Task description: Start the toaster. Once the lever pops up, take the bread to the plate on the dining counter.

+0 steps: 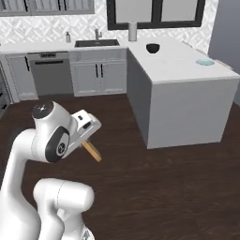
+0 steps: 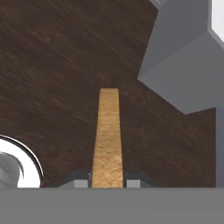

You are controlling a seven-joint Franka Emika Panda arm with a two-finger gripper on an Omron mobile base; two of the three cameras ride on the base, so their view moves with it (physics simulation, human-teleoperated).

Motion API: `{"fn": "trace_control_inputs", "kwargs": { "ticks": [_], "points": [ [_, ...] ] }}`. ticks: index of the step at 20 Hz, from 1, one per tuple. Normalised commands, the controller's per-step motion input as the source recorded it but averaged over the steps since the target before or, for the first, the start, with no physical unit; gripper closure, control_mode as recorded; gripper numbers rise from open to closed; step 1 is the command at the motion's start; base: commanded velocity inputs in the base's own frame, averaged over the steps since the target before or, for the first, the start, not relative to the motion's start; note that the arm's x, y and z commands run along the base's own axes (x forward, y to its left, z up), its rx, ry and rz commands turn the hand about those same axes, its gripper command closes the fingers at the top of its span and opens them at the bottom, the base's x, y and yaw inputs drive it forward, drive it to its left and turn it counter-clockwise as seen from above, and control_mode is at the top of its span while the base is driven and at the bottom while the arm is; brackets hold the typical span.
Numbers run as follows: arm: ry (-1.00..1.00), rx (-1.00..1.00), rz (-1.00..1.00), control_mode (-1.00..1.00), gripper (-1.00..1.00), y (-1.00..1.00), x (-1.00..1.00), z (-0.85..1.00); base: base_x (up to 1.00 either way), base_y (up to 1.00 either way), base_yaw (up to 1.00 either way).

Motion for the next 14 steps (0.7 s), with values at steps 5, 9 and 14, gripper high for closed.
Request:
{"fn": "trace_control_inputs", "kwargs": {
  "ticks": [5,9,14],
  "points": [
    [0.0,0.0,0.0,1.0,1.0,0.0,0.0,0.0,1.0,-0.48,-0.14],
    [0.0,0.0,0.0,1.0,1.0,0.0,0.0,0.0,1.0,-0.56,-0.03],
    [0.0,0.0,0.0,1.0,1.0,0.0,0.0,0.0,1.0,-0.79,0.03]
  ]
}}
